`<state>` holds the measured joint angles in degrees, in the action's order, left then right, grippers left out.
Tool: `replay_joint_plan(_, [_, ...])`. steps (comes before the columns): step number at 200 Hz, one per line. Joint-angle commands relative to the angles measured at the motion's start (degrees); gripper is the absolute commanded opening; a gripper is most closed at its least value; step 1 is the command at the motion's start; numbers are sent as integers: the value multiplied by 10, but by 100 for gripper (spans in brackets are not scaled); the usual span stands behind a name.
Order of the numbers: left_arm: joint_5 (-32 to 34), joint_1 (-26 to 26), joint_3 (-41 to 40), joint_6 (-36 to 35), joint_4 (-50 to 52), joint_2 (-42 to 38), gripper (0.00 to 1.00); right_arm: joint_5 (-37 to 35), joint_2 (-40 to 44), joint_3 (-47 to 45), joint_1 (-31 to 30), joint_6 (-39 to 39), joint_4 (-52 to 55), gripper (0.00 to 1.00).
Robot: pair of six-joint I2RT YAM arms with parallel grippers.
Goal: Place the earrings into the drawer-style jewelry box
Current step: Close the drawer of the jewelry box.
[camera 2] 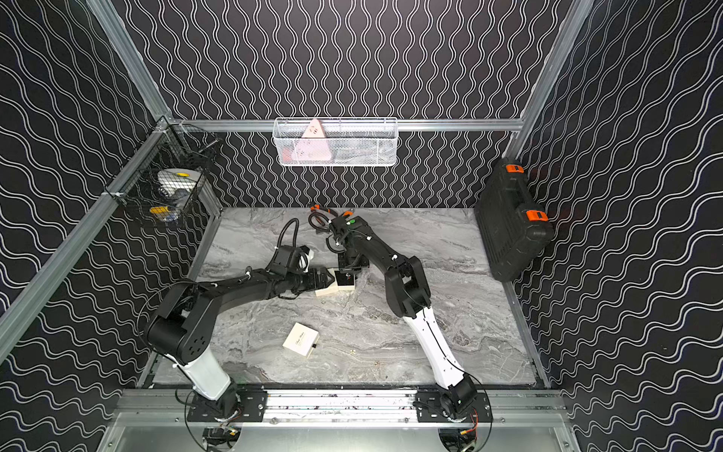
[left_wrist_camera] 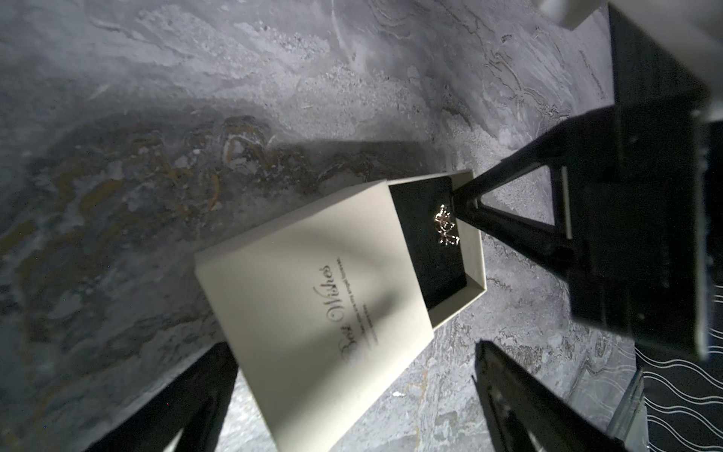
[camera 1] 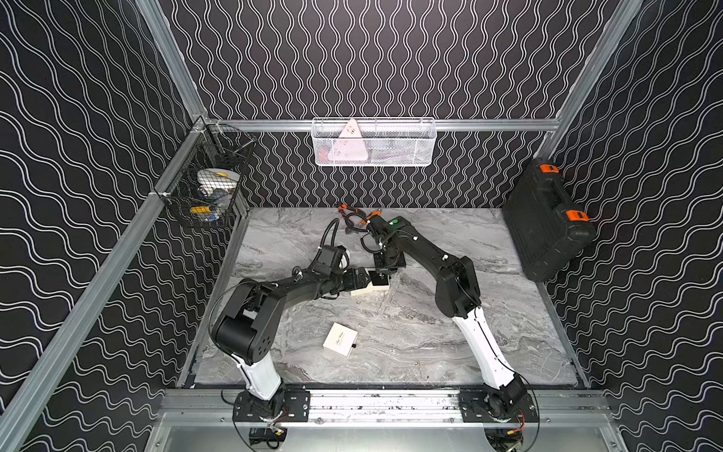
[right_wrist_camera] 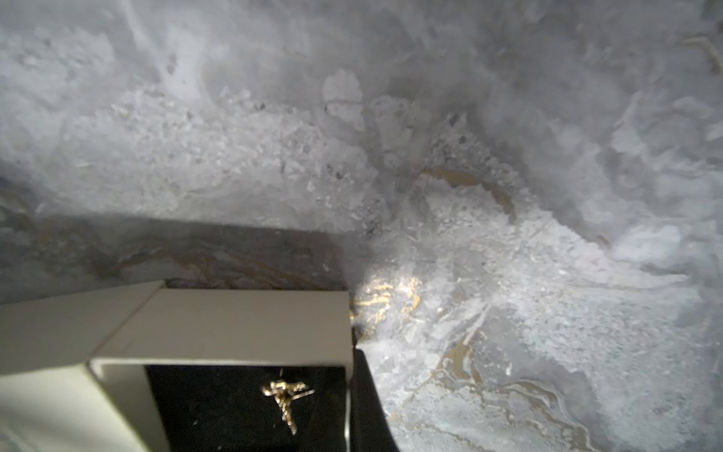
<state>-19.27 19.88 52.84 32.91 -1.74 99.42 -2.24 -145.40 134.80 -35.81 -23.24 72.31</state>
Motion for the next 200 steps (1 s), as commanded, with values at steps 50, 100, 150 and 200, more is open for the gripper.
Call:
replay_joint_plan(50, [-10, -4, 10, -3, -22, 6, 99, 41, 21, -38, -7, 20, 3, 0])
replay_joint_plan(100, [-12, -4, -7, 10, -33, 3, 99, 94, 18, -39, -8, -31, -36, 0])
replay_joint_plan(150, [-5, -9, -5, 6, -21, 3, 99, 95, 40, -63, -1, -22, -46, 15])
replay_joint_plan(200, [5, -19, 0, 2, -1, 3, 99, 72, 64, -63, 13, 0, -16, 36])
